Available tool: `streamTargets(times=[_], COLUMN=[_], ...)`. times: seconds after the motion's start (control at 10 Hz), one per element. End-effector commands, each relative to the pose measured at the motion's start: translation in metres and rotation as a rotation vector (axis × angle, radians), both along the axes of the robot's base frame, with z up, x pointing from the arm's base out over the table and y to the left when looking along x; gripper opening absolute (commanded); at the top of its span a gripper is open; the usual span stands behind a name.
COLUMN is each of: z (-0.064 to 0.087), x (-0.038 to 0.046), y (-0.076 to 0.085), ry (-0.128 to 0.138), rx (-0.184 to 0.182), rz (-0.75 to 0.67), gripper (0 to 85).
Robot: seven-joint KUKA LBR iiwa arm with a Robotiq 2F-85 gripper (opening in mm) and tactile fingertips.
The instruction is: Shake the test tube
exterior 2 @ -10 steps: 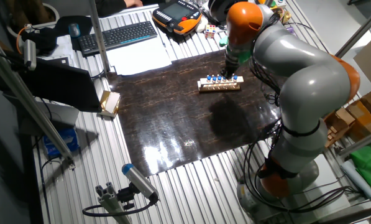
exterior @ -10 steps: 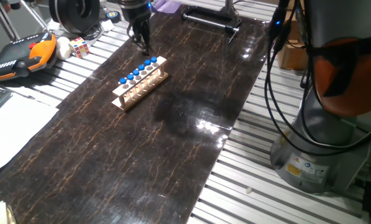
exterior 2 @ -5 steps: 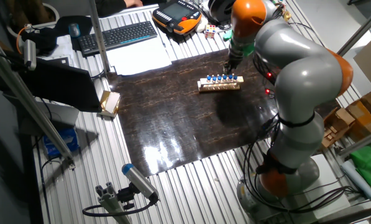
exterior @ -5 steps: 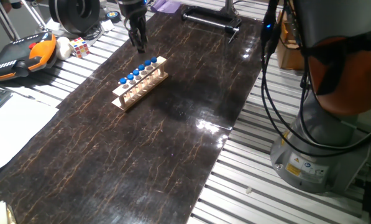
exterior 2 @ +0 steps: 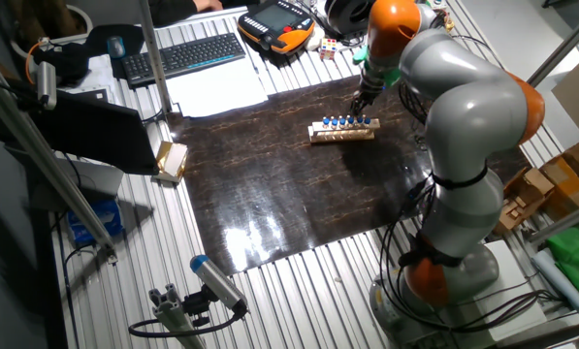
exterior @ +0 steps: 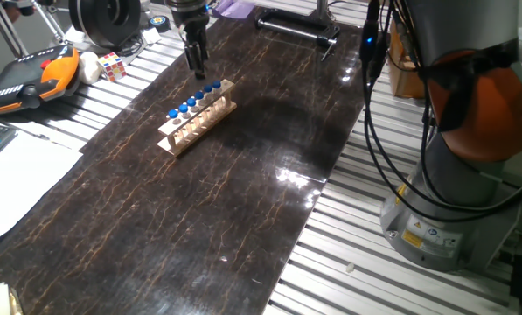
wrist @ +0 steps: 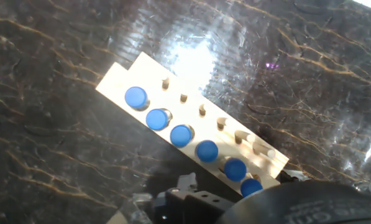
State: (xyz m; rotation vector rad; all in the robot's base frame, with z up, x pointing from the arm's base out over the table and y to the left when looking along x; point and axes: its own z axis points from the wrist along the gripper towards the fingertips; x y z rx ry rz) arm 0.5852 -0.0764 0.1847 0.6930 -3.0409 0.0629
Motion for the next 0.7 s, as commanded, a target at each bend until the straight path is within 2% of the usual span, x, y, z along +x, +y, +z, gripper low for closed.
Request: streamTargets(times=[0.0, 0.3, 0.6], z=[-0.002, -0.013, -0.033], x=[-0.0004, -0.0022, -0.0042], y=[-0.002, -0.011, -0.022], ry=[0.002, 0.031, 0.028], rx=[0.0, -0.019, -0.008], rz=[0.0, -0.002, -0.001], gripper=[67.7, 66.3, 66.3])
